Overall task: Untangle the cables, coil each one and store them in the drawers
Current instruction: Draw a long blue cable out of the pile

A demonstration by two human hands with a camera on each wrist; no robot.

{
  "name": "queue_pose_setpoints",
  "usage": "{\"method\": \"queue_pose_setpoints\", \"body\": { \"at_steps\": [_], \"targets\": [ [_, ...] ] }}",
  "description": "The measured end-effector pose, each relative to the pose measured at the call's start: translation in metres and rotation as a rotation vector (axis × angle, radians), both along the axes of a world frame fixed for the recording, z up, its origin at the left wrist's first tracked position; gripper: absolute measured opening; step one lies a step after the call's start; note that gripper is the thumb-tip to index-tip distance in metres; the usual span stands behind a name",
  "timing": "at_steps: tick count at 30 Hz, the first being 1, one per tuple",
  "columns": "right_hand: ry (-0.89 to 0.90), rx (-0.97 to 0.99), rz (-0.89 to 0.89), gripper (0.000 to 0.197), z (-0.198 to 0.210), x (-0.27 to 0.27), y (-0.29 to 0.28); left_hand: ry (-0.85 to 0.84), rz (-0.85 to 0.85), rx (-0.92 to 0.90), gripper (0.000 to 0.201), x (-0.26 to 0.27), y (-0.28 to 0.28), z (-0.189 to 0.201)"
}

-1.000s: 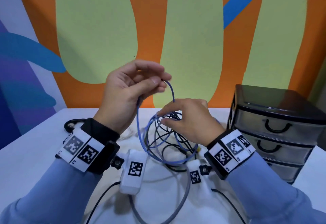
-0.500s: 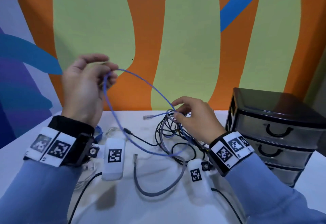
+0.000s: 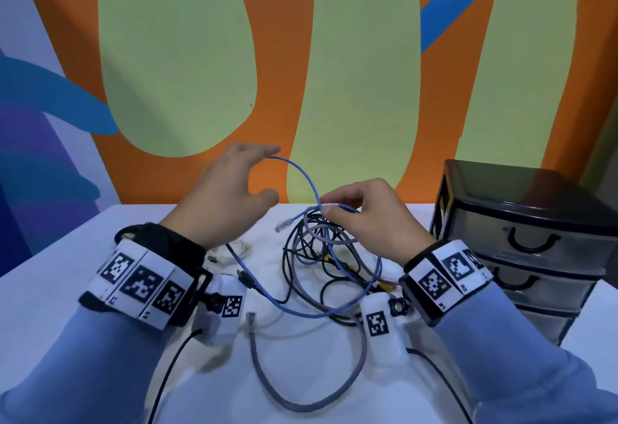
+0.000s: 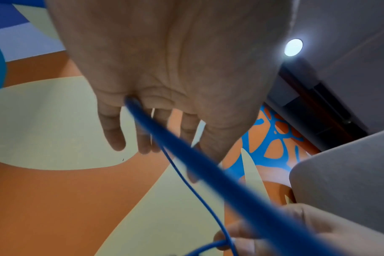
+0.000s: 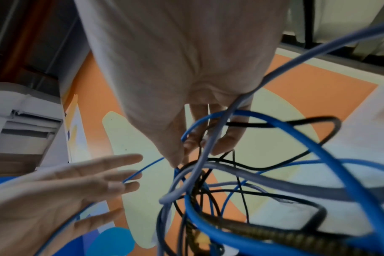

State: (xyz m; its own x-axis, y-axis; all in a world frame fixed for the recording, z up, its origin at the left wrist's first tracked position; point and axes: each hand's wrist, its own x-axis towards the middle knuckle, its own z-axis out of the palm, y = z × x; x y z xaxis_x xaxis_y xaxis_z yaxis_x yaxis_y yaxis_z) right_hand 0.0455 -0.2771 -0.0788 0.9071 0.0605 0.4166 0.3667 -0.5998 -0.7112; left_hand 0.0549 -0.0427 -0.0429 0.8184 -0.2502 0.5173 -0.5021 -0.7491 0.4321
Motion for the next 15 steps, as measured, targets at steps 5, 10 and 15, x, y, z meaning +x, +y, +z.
{"method": "queue_pose_setpoints", "body": {
  "at_steps": [5,10,15],
  "targets": [
    [0.003,0.197,-0.083,0.013,0.0,0.002,0.002,-0.122,0.057,-0.014,0.024,0.006,-0.005,-0.007],
    [-0.078,0.447,-0.229,0.028,0.011,-0.001,-0.002,-0.264,0.094,-0.295,0.017,0.008,-0.001,0.0],
    [-0.014,0.783,0.1,0.049,0.033,-0.02,-0.009,-0.238,0.18,-0.324,0.023,0.01,-0.002,-0.004]
  ]
}}
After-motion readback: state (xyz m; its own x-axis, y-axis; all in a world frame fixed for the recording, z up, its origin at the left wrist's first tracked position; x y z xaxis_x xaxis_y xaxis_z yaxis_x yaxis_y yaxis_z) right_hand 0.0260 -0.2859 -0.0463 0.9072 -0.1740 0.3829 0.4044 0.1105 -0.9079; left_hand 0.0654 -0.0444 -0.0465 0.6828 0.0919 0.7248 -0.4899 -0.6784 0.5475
